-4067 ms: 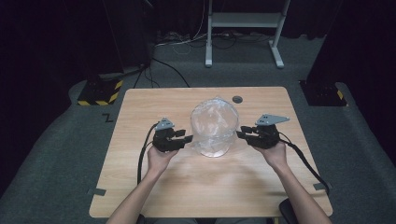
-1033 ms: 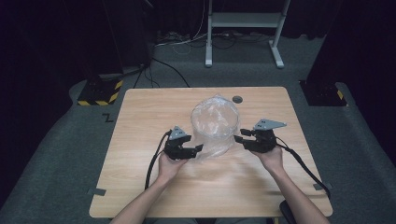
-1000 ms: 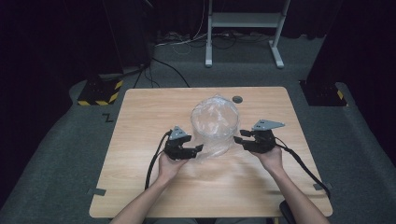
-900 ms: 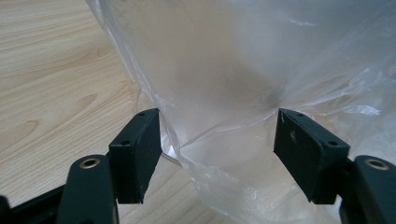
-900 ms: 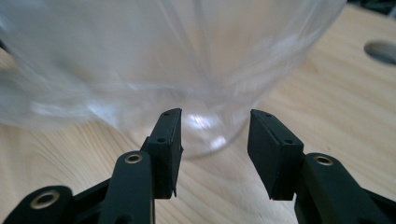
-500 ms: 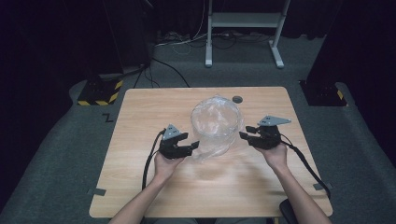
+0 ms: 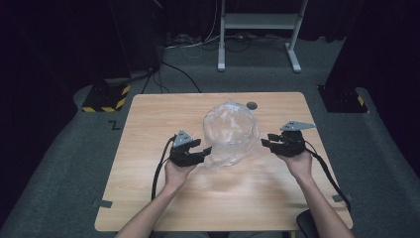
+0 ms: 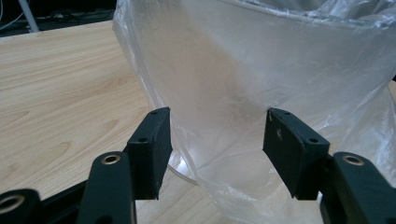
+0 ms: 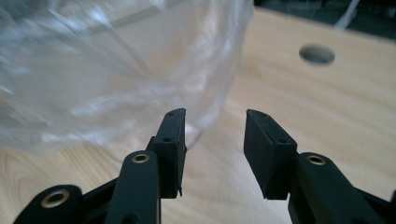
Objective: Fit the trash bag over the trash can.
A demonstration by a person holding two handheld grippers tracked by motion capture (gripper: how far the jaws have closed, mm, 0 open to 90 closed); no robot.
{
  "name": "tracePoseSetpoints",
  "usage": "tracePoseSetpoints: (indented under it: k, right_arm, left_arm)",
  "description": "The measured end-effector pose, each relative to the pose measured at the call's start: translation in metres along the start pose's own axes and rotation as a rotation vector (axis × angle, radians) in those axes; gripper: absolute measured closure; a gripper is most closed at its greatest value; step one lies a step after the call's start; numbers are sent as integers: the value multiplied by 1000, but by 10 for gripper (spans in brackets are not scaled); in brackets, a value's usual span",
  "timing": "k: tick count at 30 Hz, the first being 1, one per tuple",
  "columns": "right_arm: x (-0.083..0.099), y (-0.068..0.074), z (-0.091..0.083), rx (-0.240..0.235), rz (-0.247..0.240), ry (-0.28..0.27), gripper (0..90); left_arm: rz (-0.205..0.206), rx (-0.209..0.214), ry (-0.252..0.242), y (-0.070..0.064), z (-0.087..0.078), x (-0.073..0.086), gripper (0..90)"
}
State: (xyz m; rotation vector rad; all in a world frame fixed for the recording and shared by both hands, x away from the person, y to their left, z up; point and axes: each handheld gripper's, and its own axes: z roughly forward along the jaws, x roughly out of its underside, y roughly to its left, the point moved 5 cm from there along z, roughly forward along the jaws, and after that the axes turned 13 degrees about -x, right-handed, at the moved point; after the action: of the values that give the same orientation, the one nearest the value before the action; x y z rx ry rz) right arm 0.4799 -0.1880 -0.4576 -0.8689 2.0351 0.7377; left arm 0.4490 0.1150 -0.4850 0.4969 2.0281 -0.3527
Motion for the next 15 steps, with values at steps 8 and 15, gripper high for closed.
tracePoseSetpoints:
  k: [8, 15]
  right_arm:
    - [-22, 15, -1, -13, -59, -121, 586]
    - [-1, 14, 31, -36, -62, 5, 581]
  left_arm:
    - [4, 1, 3, -1, 2, 0, 423]
    - [6, 6, 9, -1, 3, 0, 422]
